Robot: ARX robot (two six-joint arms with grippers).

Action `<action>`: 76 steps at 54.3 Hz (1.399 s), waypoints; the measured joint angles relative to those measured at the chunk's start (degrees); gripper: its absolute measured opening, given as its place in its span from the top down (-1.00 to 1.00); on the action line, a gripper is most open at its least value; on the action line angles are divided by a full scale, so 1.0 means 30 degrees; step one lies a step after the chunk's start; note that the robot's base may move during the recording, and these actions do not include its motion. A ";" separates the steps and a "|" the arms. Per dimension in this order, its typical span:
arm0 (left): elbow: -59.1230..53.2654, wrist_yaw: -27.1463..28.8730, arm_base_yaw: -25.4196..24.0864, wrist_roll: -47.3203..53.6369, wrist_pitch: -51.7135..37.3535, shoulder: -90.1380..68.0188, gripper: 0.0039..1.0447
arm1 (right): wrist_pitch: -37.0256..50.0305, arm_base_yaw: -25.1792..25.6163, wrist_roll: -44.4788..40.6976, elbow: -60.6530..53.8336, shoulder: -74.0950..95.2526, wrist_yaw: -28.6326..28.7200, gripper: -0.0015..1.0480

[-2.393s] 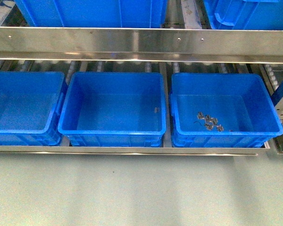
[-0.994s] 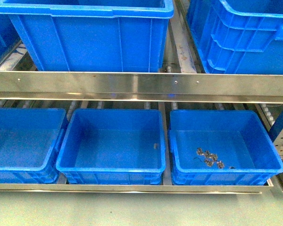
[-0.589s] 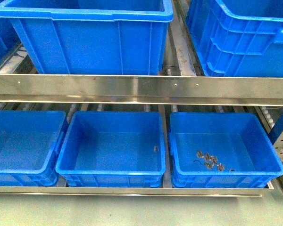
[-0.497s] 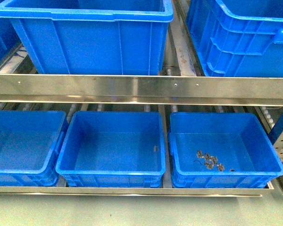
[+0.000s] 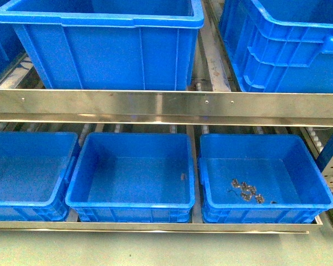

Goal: Pick red and yellow buttons and place in box

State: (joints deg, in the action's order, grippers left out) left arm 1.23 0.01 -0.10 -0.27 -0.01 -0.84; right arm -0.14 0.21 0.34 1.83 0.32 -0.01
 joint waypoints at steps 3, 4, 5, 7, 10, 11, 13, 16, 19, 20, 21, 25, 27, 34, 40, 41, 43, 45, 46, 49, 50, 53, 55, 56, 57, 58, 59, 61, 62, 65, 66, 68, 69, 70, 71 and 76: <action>0.0000 0.0000 0.0000 0.0000 0.0000 0.0000 -0.85 | 0.0000 0.0000 0.0000 0.0000 0.0000 0.0000 0.95; 0.0000 0.0000 0.0000 0.0000 0.0000 0.0000 -0.85 | 0.0000 0.0000 0.0000 0.0000 0.0000 0.0000 0.94; 0.0000 0.0000 0.0000 0.0000 0.0000 0.0000 -0.85 | 0.0000 0.0000 0.0000 0.0000 0.0000 0.0000 0.94; 0.0000 0.0000 0.0000 0.0000 0.0000 0.0000 -0.85 | 0.0000 0.0000 0.0000 0.0000 0.0000 0.0000 0.95; 0.0000 0.0007 0.0000 0.0000 0.0000 0.0000 -0.85 | 0.0000 0.0000 -0.0022 0.0000 0.0000 0.0000 0.83; 0.0000 0.0000 0.0000 0.0000 0.0000 0.0000 -0.85 | 0.0000 0.0000 -0.0022 0.0000 0.0000 0.0000 0.77; 0.0000 0.0000 0.0000 0.0000 0.0000 0.0000 -0.85 | 0.0000 0.0000 -0.0022 0.0000 0.0000 0.0000 0.63; 0.0000 0.0000 0.0000 0.0000 0.0000 0.0000 -0.85 | 0.0000 0.0000 -0.0022 0.0000 0.0000 0.0000 0.43; 0.0000 0.0000 0.0000 0.0000 0.0000 0.0000 -0.85 | 0.0000 0.0000 -0.0022 0.0000 0.0000 0.0000 0.26; 0.0000 0.0000 0.0000 0.0000 0.0000 0.0000 -0.85 | 0.0000 0.0000 -0.0022 0.0000 0.0000 0.0000 0.20; 0.0000 0.0000 0.0000 0.0000 0.0000 0.0000 -0.85 | 0.0000 0.0000 -0.0022 0.0000 0.0000 0.0000 0.16; 0.0000 0.0000 0.0000 0.0000 0.0000 0.0000 -0.85 | 0.0000 0.0000 -0.0022 0.0000 0.0000 0.0000 -0.14; 0.0000 0.0000 0.0000 0.0000 0.0000 0.0000 -0.85 | 0.0000 0.0000 -0.0022 0.0000 0.0000 0.0000 -0.27; 0.0000 0.0000 0.0000 0.0000 0.0000 0.0000 -0.85 | 0.0000 0.0000 -0.0022 0.0000 0.0000 0.0000 -0.70; 0.0000 0.0000 0.0000 0.0000 0.0000 0.0000 -0.85 | 0.0000 0.0000 -0.0022 0.0000 0.0000 0.0000 -0.85; 0.0000 0.0000 0.0000 0.0000 0.0000 0.0000 -0.85 | 0.0000 0.0000 -0.0022 0.0000 0.0000 0.0000 -0.85; 0.0000 0.0000 0.0000 0.0000 0.0000 0.0000 -0.85 | 0.0000 0.0000 -0.0022 0.0000 0.0000 0.0000 -0.86; 0.0000 0.0000 0.0000 0.0000 0.0000 0.0000 -0.85 | 0.0000 0.0000 -0.0022 0.0000 0.0000 0.0000 -0.86; 0.0000 0.0000 0.0000 0.0000 0.0000 0.0000 -0.85 | 0.0000 0.0000 -0.0022 0.0000 0.0000 0.0000 -0.86; 0.0000 0.0000 0.0000 0.0000 0.0000 0.0000 -0.85 | 0.0000 0.0000 -0.0022 0.0000 0.0000 0.0000 -0.86; 0.0000 0.0000 0.0000 0.0000 0.0000 0.0000 -0.85 | 0.0000 0.0000 -0.0022 -0.0007 0.0000 0.0000 -0.86; 0.0000 0.0000 0.0000 0.0000 0.0000 0.0000 -0.85 | 0.0000 0.0000 -0.0022 0.0000 0.0000 0.0000 -0.86; 0.0000 0.0000 0.0000 0.0000 0.0000 0.0000 -0.85 | 0.0000 0.0000 -0.0022 -0.0007 0.0000 0.0000 -0.86; 0.0000 0.0000 0.0000 0.0000 0.0000 0.0000 -0.85 | 0.0000 0.0000 -0.0022 0.0000 0.0000 0.0000 -0.86; 0.0000 0.0000 0.0000 0.0000 0.0000 0.0000 -0.85 | 0.0000 0.0000 -0.0022 -0.0007 0.0000 0.0000 -0.86; 0.0000 0.0000 0.0000 0.0000 0.0000 0.0000 -0.85 | 0.0000 0.0000 -0.0022 -0.0007 0.0000 0.0000 -0.86; 0.0000 0.0000 0.0000 0.0000 0.0000 0.0000 -0.85 | 0.0000 0.0000 -0.0022 0.0000 0.0000 0.0000 -0.86; 0.0000 0.0000 0.0000 0.0000 0.0000 0.0000 -0.85 | 0.0000 0.0000 -0.0022 -0.0007 0.0000 0.0000 -0.86; 0.0000 0.0000 0.0000 0.0000 0.0000 0.0000 -0.85 | 0.0000 0.0000 -0.0022 -0.0007 0.0000 0.0000 -0.86; 0.0000 0.0000 0.0000 0.0000 0.0000 0.0000 -0.85 | 0.0000 0.0000 -0.0022 -0.0007 0.0000 0.0000 -0.86; 0.0000 0.0000 0.0000 0.0000 0.0000 0.0000 -0.85 | 0.0000 0.0000 -0.0022 -0.0007 0.0000 0.0000 -0.86; 0.0000 0.0000 0.0000 0.0000 0.0000 0.0000 -0.85 | 0.0000 0.0000 -0.0022 -0.0007 0.0000 0.0000 -0.86; 0.0000 0.0000 0.0000 0.0000 0.0000 0.0000 -0.85 | 0.0000 0.0000 -0.0022 -0.0007 0.0000 0.0000 -0.86; 0.0000 0.0000 0.0000 0.0000 0.0000 0.0000 -0.85 | 0.0000 0.0000 -0.0022 -0.0007 0.0000 0.0000 -0.86; 0.0000 0.0000 0.0000 0.0000 0.0000 0.0000 -0.85 | 0.0000 0.0000 -0.0022 -0.0007 0.0000 0.0000 -0.86; 0.0000 0.0000 0.0000 0.0000 0.0000 0.0000 -0.85 | 0.0000 0.0000 -0.0022 -0.0007 0.0000 0.0000 -0.86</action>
State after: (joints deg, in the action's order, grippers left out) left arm 1.23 0.01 -0.10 -0.27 -0.01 -0.84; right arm -0.14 0.21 0.27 1.80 0.32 -0.01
